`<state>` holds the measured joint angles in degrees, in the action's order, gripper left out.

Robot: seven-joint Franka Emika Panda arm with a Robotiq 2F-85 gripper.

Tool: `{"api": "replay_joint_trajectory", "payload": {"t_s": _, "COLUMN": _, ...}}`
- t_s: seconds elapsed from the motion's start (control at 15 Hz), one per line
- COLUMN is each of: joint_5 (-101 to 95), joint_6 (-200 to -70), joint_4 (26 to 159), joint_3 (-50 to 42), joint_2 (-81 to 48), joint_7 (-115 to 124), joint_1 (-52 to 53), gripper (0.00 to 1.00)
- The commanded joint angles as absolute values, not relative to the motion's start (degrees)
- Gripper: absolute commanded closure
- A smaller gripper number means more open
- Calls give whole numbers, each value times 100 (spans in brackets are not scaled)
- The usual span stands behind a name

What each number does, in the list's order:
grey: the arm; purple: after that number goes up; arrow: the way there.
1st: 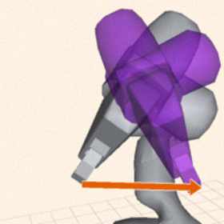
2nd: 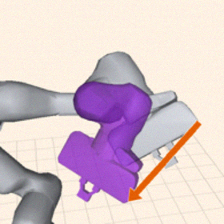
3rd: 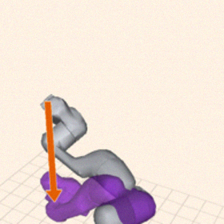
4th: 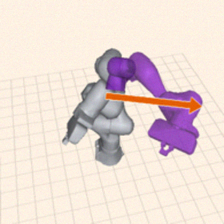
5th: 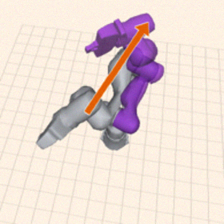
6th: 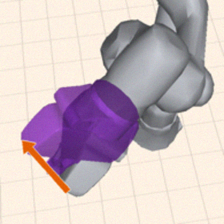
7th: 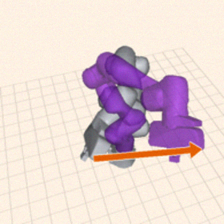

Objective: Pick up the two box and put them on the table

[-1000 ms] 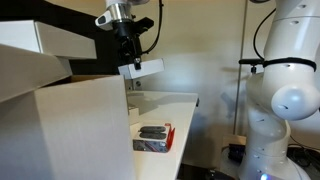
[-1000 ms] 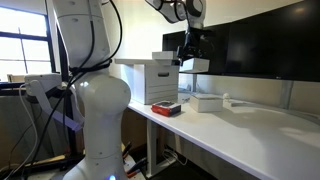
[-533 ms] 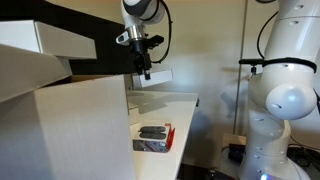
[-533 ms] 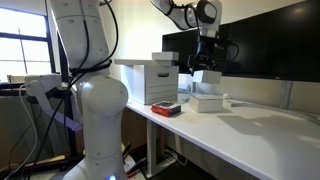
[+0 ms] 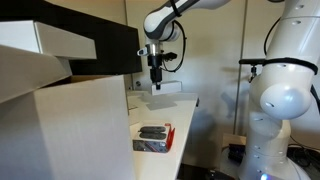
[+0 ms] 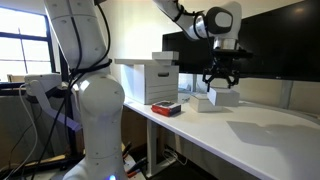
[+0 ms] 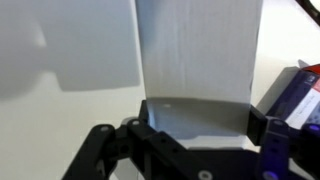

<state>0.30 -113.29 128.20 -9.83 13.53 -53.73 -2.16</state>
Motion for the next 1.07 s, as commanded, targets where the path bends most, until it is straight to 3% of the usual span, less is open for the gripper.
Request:
{"api": "replay_joint_trajectory", "payload": {"t_s": 0.0, "joint_5": -104, "joint_6": -12234, "joint_4": 13221, "joint_3": -1129, "joint_2": 1289, "joint_7": -5297, "joint_1": -457, "gripper": 40}}
{"api": "replay_joint_trajectory", "payload": {"t_s": 0.67, "joint_5": -27, "joint_6": -13407, "joint_4": 13102, "joint_3": -1307, "joint_2": 185, "joint_7": -5108, "joint_1": -777, "gripper": 40}}
{"api": "replay_joint_trajectory", "payload": {"t_s": 0.73, "joint_5": -44, "joint_6": -13360, "joint_4": 13055, "joint_3": -1271, "joint_2": 102, "joint_7": -5012, "joint_1": -768, "gripper": 4}}
{"api": "replay_joint_trajectory", "payload": {"t_s": 1.0, "joint_5": -22, "joint_6": -13169, "joint_4": 12734, "joint_3": -985, "joint_2": -145, "joint_7": -4549, "joint_1": -646, "gripper": 0}}
